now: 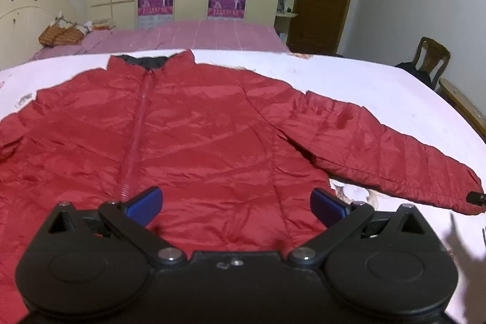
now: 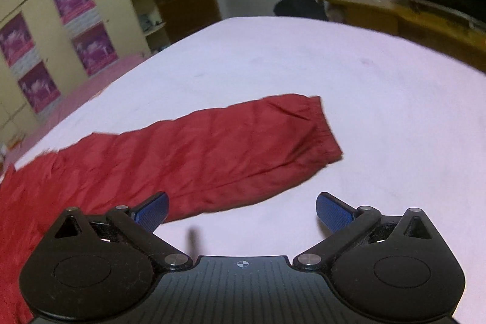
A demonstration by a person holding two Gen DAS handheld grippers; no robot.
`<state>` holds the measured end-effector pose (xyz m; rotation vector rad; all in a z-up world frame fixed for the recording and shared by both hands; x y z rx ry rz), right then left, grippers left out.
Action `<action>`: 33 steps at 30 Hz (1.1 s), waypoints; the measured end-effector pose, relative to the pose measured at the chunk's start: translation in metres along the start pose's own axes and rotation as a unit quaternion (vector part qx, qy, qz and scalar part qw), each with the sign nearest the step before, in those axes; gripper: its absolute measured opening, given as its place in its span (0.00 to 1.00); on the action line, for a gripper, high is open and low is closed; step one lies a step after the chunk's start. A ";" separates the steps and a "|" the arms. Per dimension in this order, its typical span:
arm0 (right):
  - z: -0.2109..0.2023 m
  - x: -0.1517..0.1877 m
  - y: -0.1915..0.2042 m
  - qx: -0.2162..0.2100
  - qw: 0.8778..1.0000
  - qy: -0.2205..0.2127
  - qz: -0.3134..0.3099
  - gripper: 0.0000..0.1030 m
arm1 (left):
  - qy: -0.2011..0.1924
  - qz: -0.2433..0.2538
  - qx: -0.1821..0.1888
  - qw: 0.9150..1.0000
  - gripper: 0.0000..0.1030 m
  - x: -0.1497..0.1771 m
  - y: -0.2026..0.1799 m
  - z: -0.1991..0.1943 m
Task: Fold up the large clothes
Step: 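Move the right gripper out to the cuff of a red sleeve, then close the right gripper on the sleeve cuff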
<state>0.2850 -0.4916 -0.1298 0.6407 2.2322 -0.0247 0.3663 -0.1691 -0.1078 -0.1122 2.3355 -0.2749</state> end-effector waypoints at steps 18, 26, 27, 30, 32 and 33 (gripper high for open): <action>-0.002 0.003 -0.028 -0.101 0.979 -0.013 0.177 0.62 | 0.022 0.009 0.000 1.000 1.00 -0.005 -0.023 0.011; 0.003 -0.020 -0.032 -0.056 0.986 -0.023 0.156 0.34 | 0.008 -0.016 -0.024 1.000 1.00 -0.023 0.019 0.003; 0.002 -0.023 -0.032 -0.048 0.987 -0.023 0.150 0.30 | 0.007 -0.019 -0.028 0.999 1.00 -0.024 0.025 0.002; -0.008 -0.032 -0.022 -0.023 0.994 -0.031 0.105 0.21 | 0.006 -0.026 -0.043 0.999 1.00 -0.025 0.049 0.000; -0.017 -0.037 -0.010 -0.011 0.997 -0.039 0.071 0.21 | 0.004 -0.034 -0.044 0.998 1.00 -0.027 0.064 -0.002; -0.022 -0.039 -0.003 -0.007 0.997 -0.043 0.056 0.21 | 0.006 -0.038 -0.036 0.999 1.00 -0.027 0.071 -0.002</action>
Point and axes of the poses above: each gripper's, at about its wrist camera, not at the fingertips, and z roughly the way its jaws point, y to its left, x to its underside, the point moved 7 cm from there along z, roughly the way its jaws point, and after that the axes turned 11 degrees about -z, right-handed, at the moved point
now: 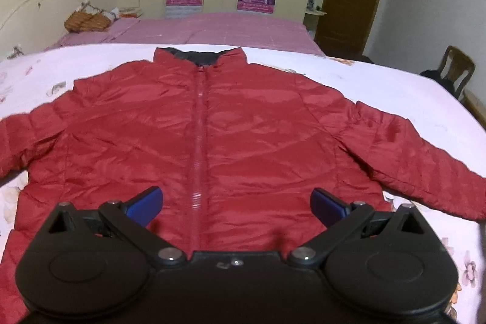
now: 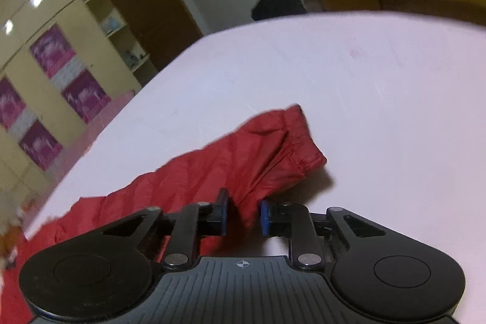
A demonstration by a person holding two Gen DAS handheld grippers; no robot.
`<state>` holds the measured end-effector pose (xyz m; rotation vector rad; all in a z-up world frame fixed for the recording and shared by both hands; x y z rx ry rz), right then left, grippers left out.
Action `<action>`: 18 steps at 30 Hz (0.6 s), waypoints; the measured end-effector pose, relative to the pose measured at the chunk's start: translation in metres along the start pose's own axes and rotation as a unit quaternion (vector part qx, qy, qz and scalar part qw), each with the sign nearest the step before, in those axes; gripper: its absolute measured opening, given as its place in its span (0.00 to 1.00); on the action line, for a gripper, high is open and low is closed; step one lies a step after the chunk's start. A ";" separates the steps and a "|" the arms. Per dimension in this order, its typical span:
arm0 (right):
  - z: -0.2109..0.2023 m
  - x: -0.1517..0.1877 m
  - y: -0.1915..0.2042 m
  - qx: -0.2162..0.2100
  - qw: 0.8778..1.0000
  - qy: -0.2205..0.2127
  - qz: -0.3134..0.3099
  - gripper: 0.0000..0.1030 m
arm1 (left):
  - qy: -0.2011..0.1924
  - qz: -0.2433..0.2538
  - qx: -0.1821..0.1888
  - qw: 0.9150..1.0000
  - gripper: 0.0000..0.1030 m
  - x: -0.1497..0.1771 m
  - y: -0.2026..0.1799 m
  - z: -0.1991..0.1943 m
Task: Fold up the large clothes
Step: 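Close the right gripper on the sleeve cuff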
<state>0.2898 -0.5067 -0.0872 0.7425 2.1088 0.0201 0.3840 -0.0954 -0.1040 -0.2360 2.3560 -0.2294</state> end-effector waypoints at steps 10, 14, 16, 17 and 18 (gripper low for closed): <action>-0.038 0.001 0.120 -0.020 0.989 -0.035 -0.140 0.21 | 0.004 -0.020 0.008 1.000 1.00 -0.015 0.056 0.005; -0.045 0.022 0.177 -0.047 0.982 -0.039 -0.179 0.21 | 0.030 -0.006 -0.004 1.000 1.00 -0.020 0.080 0.013; -0.042 0.033 0.204 -0.061 0.978 -0.040 -0.197 0.21 | 0.028 -0.004 -0.007 1.000 1.00 -0.023 0.095 0.011; -0.044 0.039 0.217 -0.068 0.975 -0.042 -0.206 0.21 | 0.025 -0.006 -0.006 1.000 1.00 -0.025 0.103 0.009; -0.043 0.044 0.229 -0.076 0.973 -0.043 -0.215 0.21 | 0.023 -0.010 -0.003 1.000 1.00 -0.026 0.111 0.007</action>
Point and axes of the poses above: each gripper's, at about its wrist camera, not at the fingertips, and z roughly the way its jaws point, y to its left, x to its underside, the point moved 7 cm from there along z, roughly the way its jaws point, and after that the axes turned 11 degrees about -z, right-handed, at the moved point
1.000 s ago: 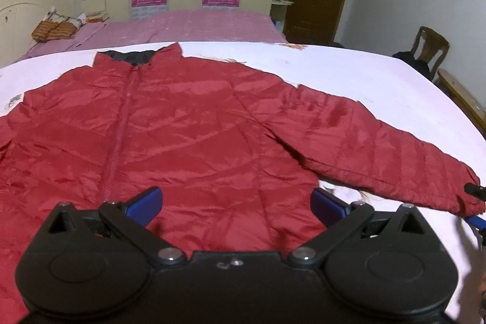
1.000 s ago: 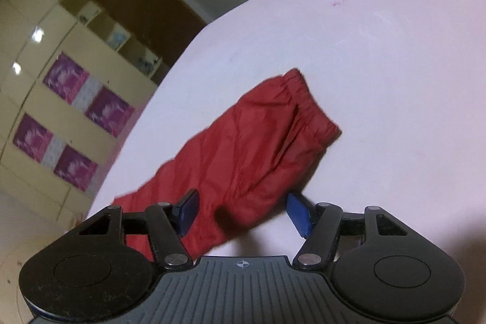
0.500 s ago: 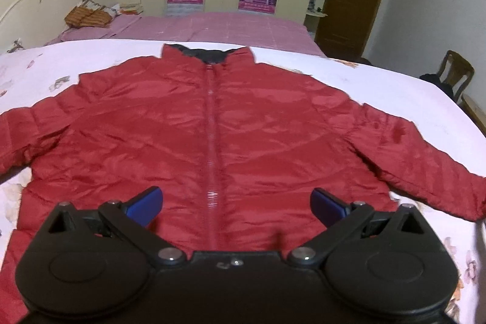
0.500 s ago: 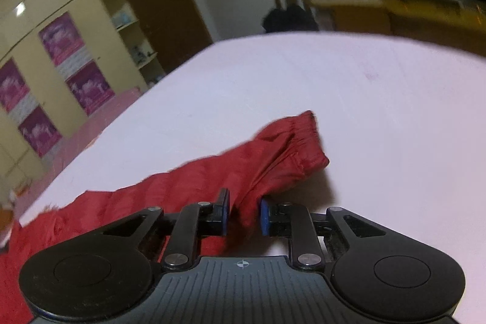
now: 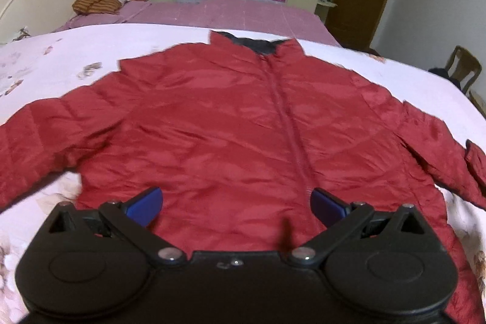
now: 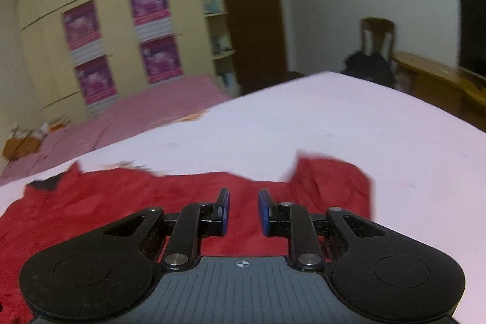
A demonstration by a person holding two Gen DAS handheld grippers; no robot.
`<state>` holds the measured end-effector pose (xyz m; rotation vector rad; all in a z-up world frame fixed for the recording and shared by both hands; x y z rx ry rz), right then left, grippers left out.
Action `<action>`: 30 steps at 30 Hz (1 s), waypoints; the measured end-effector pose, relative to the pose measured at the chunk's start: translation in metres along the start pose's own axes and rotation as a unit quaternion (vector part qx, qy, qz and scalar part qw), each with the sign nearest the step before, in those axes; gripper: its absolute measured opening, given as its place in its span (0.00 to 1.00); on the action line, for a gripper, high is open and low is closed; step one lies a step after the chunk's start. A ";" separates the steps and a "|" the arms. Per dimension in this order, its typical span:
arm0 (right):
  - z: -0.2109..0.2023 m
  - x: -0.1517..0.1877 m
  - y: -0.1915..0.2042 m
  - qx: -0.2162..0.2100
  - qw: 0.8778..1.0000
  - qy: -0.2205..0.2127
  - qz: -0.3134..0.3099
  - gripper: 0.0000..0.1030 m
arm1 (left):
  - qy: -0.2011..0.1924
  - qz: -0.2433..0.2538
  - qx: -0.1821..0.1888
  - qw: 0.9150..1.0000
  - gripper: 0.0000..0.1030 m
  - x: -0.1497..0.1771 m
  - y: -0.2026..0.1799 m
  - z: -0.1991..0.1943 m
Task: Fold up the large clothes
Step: 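Close the right gripper on the sleeve cuff, then carry the held sleeve across the jacket body toward the left gripper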
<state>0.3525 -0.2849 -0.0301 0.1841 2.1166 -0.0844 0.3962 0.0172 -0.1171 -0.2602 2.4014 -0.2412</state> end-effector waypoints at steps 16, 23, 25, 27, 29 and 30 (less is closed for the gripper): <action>0.091 0.049 -0.016 0.110 0.984 0.085 -0.112 0.59 | 0.036 -0.030 0.037 0.998 1.00 0.007 0.032 0.017; 0.136 0.067 -0.057 0.154 0.972 0.116 -0.134 0.59 | 0.044 -0.011 0.025 0.999 1.00 0.011 0.006 0.019; 0.141 0.070 -0.064 0.160 0.969 0.120 -0.147 0.57 | 0.046 -0.019 0.022 0.999 1.00 0.010 0.004 0.022; 0.149 0.071 -0.076 0.157 0.970 0.127 -0.137 0.19 | 0.047 -0.030 0.021 0.998 1.00 0.009 0.003 0.024; 0.149 0.070 -0.084 0.149 0.974 0.123 -0.116 0.11 | 0.045 -0.039 0.021 0.998 1.00 0.008 0.003 0.025; 0.149 0.067 -0.088 0.146 0.976 0.115 -0.110 0.04 | 0.044 -0.042 0.022 0.998 1.00 0.008 0.003 0.025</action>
Point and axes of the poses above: each gripper's, at about its wrist camera, not at the fingertips, and z roughly the way its jaws point, y to its left, x to its underside, the point moved 7 cm from there along z, roughly the way its jaws point, and after that the axes turned 11 degrees about -z, right-handed, at the moved point
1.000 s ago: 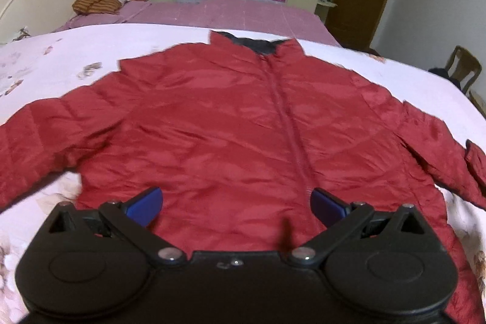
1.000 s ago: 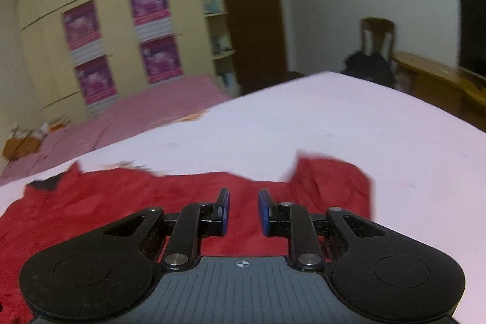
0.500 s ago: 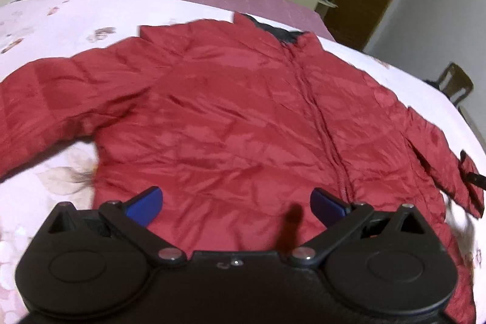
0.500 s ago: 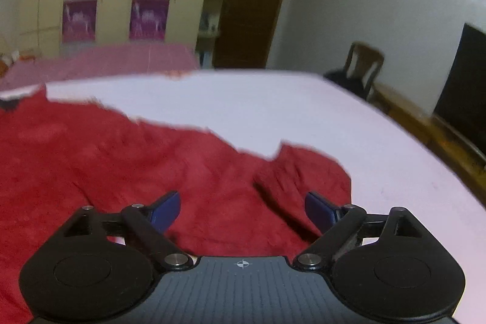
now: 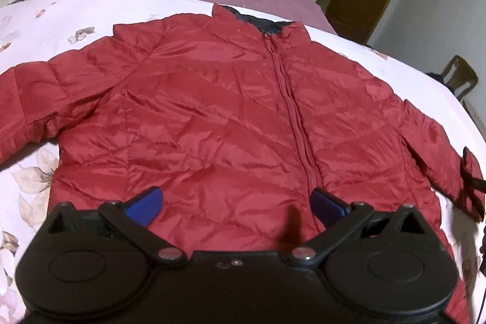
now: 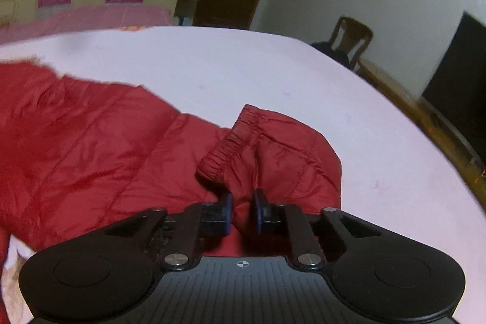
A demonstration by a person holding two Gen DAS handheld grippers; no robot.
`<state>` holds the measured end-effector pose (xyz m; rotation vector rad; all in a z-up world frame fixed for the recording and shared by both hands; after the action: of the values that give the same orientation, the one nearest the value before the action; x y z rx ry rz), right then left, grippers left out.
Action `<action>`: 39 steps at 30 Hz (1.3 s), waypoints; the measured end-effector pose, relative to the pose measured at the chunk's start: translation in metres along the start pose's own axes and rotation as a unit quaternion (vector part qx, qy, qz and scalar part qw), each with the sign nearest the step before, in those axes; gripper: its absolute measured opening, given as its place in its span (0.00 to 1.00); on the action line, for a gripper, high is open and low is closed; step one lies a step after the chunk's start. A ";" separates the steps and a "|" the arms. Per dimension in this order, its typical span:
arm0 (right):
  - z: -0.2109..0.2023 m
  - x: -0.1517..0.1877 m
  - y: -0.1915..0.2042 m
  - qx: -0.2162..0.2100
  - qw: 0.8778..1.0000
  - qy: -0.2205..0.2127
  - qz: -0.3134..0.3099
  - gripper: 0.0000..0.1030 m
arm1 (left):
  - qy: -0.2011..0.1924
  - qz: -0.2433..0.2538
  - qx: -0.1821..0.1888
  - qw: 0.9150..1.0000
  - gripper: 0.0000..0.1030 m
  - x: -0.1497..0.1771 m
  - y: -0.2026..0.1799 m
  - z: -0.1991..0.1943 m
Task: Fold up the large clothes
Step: 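Carry the held sleeve across the jacket body toward the left gripper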
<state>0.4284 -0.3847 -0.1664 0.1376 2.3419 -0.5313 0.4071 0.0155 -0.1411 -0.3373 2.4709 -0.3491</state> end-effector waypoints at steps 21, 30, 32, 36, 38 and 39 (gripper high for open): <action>-0.119 -0.071 0.208 -0.314 0.929 -0.171 -0.097 0.03 | -0.034 -0.032 -0.005 0.999 1.00 -0.033 0.049 -0.020; -0.158 -0.041 0.317 -0.394 0.886 -0.172 -0.174 0.03 | -0.051 -0.074 0.013 0.996 1.00 -0.046 0.082 -0.037; -0.160 -0.035 0.336 -0.403 0.881 -0.167 -0.184 0.03 | -0.055 -0.082 0.011 0.995 1.00 -0.048 0.090 -0.039; -0.168 -0.023 0.370 -0.426 0.869 -0.150 -0.200 0.03 | -0.058 -0.088 0.013 0.994 1.00 -0.050 0.098 -0.042; -0.171 -0.016 0.380 -0.442 0.861 -0.141 -0.209 0.04 | -0.056 -0.085 0.025 0.994 1.00 -0.051 0.096 -0.042; -0.172 -0.012 0.384 -0.443 0.858 -0.142 -0.218 0.04 | -0.054 -0.083 0.032 0.995 1.00 -0.051 0.093 -0.041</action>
<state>0.4226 0.0366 -0.1745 -0.8545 2.0865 0.3495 0.4077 0.1251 -0.1116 -0.5224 2.3270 -0.4654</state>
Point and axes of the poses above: each gripper's, at about its wrist camera, not at the fingertips, and z roughly the way its jaws point, y to its left, x to its underside, the point moved 7 cm from there along z, roughly the way its jaws point, and after that the axes turned 11 degrees about -z, right-handed, at the moved point
